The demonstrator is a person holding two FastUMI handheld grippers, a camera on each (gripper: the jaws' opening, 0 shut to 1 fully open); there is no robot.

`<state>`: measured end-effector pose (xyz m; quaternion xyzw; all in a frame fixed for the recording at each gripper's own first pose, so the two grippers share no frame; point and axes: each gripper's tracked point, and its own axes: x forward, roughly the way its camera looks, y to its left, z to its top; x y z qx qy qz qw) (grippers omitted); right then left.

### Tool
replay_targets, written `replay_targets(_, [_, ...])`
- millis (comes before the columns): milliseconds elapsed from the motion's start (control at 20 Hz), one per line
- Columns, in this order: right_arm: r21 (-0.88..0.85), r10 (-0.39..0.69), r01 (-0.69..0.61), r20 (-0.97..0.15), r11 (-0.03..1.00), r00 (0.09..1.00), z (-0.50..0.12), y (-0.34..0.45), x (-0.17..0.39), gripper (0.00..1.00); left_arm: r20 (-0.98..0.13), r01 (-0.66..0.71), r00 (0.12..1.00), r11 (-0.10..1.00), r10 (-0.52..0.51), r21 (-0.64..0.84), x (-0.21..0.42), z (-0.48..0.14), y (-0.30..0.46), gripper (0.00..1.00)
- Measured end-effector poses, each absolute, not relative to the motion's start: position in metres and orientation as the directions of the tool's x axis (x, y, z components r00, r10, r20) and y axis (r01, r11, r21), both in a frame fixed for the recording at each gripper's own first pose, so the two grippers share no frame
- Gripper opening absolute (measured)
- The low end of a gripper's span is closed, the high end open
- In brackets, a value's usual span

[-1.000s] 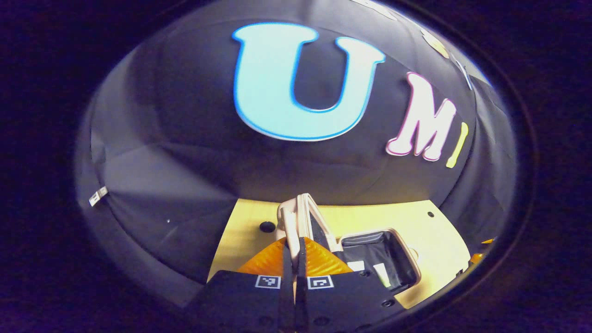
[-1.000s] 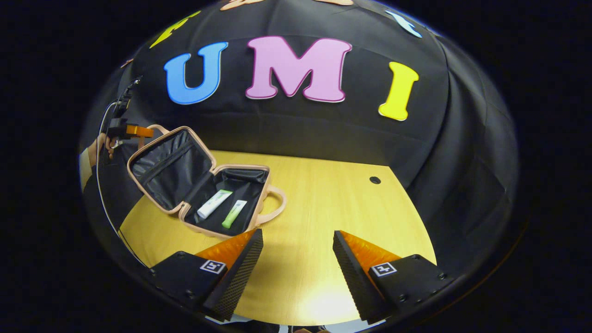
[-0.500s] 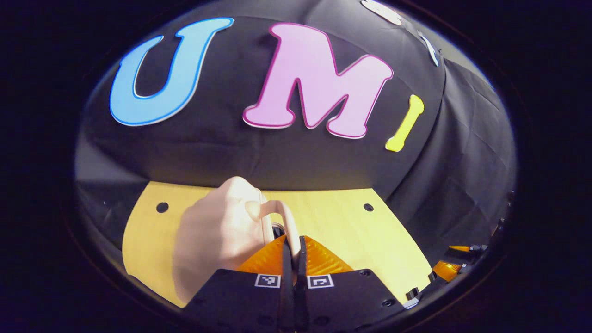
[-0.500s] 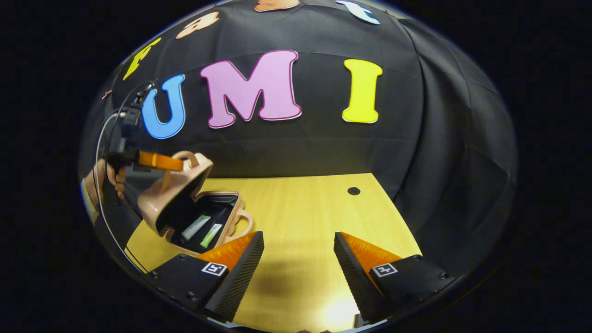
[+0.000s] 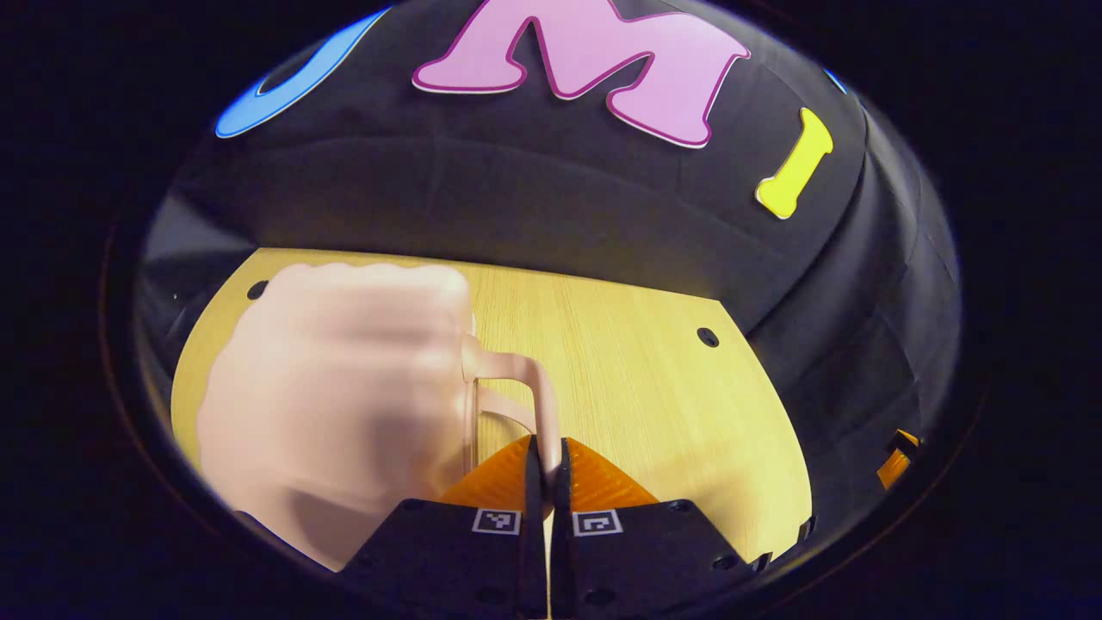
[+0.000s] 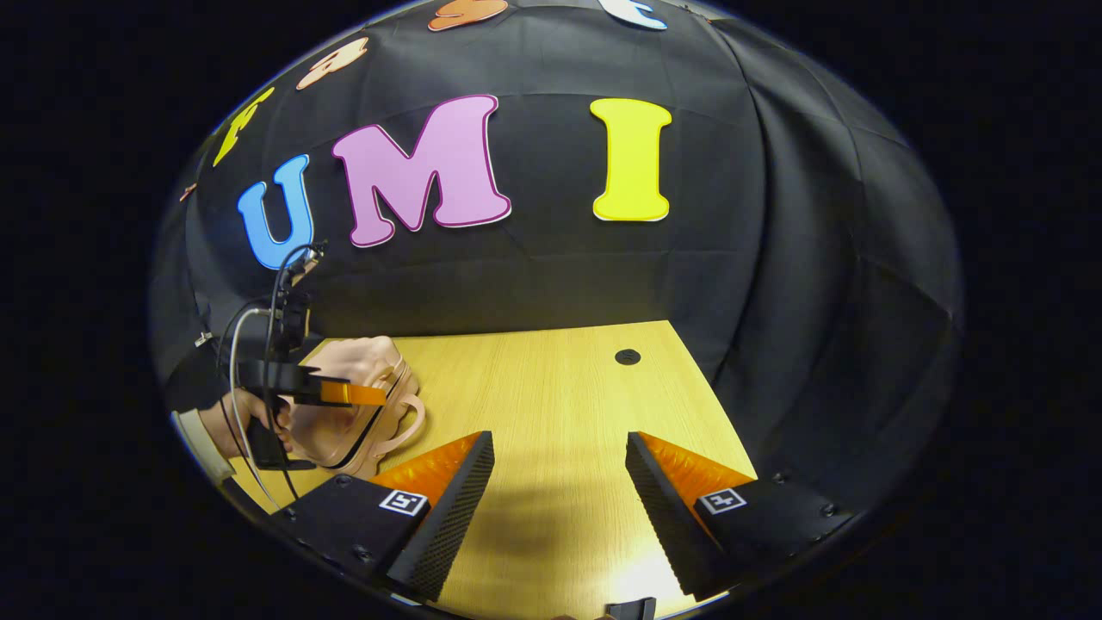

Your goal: First open the suitcase, pack the skin care products into it, and then close the suitcase.

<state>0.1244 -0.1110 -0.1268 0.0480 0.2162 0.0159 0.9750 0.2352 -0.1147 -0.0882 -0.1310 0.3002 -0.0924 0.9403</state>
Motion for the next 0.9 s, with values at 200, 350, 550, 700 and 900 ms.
replay_targets(200, [0.103,0.06,-0.022,-0.389,0.994,0.919,-0.114,-0.096,0.125,0.98,-0.472,0.095,0.839,0.927,-0.271,-0.363,0.226,-0.074,-0.123,0.34])
replay_targets(350, [0.1,0.059,-0.025,-0.359,0.995,0.932,-0.102,-0.076,0.116,0.98,-0.332,0.134,0.919,0.96,-0.213,-0.247,0.204,-0.014,-0.105,0.98])
replay_targets(550, [0.117,0.052,-0.016,-0.316,0.993,0.947,-0.074,-0.039,0.099,0.98,-0.14,0.114,0.981,0.983,-0.134,-0.141,0.134,0.074,-0.064,0.96])
replay_targets(700, [0.117,0.049,-0.019,-0.26,0.993,0.964,-0.044,-0.004,0.078,0.98,-0.032,0.08,0.996,0.985,-0.086,-0.151,0.063,0.117,-0.026,0.96])
replay_targets(900, [0.104,0.05,-0.034,-0.157,0.994,0.986,-0.008,0.032,0.048,0.98,0.032,0.024,0.999,0.991,-0.02,-0.134,-0.001,0.129,0.022,0.96])
